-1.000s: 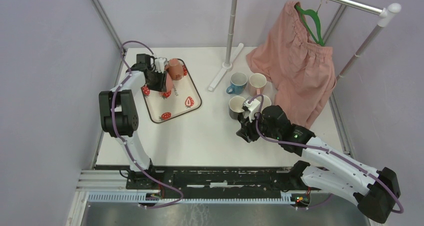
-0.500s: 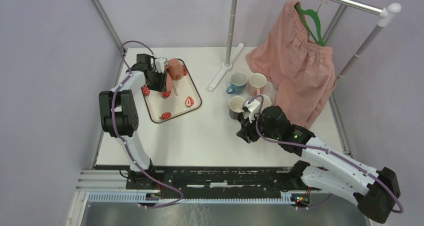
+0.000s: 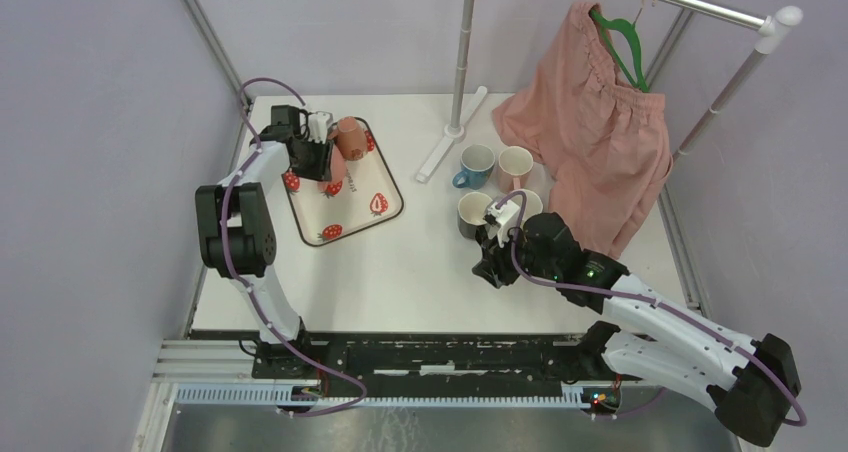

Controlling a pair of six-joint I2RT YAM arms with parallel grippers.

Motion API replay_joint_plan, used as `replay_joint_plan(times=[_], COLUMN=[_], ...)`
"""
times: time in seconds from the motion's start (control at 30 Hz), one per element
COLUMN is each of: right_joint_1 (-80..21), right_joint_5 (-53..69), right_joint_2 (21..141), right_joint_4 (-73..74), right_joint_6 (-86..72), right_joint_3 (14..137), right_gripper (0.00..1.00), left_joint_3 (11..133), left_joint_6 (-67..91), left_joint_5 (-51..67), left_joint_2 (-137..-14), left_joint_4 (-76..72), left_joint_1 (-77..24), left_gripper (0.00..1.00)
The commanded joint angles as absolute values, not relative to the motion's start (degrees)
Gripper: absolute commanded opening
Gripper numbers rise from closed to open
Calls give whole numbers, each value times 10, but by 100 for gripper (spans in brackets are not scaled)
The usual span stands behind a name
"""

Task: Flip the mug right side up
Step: Turn over the cup on the tray.

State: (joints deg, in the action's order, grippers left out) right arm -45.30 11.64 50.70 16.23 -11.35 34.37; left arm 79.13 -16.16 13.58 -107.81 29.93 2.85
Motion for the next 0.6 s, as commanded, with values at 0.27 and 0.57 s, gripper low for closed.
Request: replay_joint_plan(times=[0.27, 0.57], right_joint_1=[-452, -452], right_joint_5=[125, 125], right_joint_2=[511, 510], right_joint_4=[134, 136], right_joint_6=[-120, -121], right_joint_3=[339, 338], right_gripper=[45, 45], left_joint_3=[813, 811], left_joint_6=[-180, -180], left_joint_5=[128, 104], left_joint_2=[-1060, -1052], left_joint_4=[295, 294], left_joint_1=[27, 21], left_gripper=[40, 24])
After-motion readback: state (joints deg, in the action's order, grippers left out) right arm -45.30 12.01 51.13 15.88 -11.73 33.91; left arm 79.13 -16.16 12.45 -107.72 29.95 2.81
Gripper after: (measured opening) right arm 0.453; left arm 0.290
